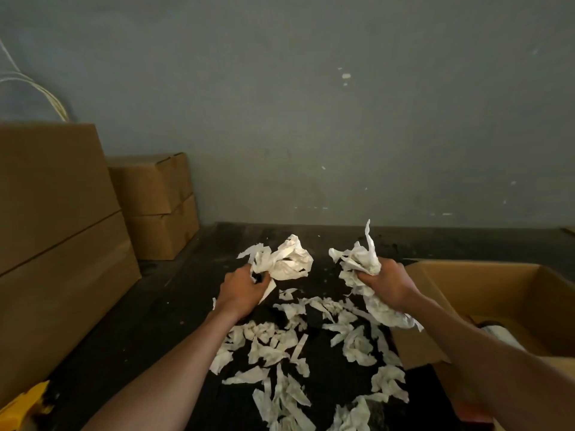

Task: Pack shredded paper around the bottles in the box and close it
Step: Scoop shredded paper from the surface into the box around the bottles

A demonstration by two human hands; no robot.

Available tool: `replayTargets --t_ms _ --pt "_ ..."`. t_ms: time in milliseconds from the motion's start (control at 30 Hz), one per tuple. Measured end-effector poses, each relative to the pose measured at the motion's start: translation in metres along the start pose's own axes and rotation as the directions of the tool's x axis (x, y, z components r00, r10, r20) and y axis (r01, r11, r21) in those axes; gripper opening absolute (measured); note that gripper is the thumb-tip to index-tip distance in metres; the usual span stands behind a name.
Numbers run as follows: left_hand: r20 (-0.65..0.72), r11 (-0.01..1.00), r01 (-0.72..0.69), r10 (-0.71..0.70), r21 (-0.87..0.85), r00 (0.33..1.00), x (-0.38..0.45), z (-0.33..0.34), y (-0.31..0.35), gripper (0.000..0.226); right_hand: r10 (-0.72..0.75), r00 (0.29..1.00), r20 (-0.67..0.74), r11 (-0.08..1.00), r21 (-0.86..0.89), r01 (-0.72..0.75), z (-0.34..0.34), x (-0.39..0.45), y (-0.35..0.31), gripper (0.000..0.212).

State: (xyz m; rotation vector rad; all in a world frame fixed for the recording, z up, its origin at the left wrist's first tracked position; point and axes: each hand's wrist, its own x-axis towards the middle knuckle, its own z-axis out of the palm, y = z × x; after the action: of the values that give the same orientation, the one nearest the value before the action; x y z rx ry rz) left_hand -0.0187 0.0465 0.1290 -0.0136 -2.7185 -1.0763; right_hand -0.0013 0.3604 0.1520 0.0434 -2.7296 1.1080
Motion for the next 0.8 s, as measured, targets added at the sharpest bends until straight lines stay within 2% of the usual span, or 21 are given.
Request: replayTargets --t_ms 167,333,533,633,800 --pt "0.036 0.991 -0.077 0.081 -0.109 0.996 -0.003 0.029 0.053 0.017 -0.004 0.997 -0.078 0.999 -0.049 0.001 -0.051 -0.013 0.021 0.011" --pt "0.065 0.977 -0.162 0.172 -0.136 0.983 -0.006 0.073 0.116 0.027 0.000 0.990 -0.142 1.000 -0.030 -0.004 -0.106 -0.025 0.055 0.020" --pt "0.067 0.961 -0.218 0.232 -0.170 0.970 -0.004 0.148 0.204 0.027 0.035 0.987 -0.155 0.997 -0.065 -0.046 -0.173 -0.017 0.135 0.017" --pt "0.103 0.962 -0.212 0.231 -0.170 0.967 -0.003 0.194 0.250 0.020 0.065 0.988 -0.139 0.993 -0.092 -0.079 -0.206 -0.003 0.187 0.014" --pt "0.197 0.976 -0.114 0.151 -0.188 0.969 0.001 0.275 0.319 0.029 0.127 0.989 -0.071 0.991 -0.029 -0.129 -0.243 0.022 0.270 0.016"
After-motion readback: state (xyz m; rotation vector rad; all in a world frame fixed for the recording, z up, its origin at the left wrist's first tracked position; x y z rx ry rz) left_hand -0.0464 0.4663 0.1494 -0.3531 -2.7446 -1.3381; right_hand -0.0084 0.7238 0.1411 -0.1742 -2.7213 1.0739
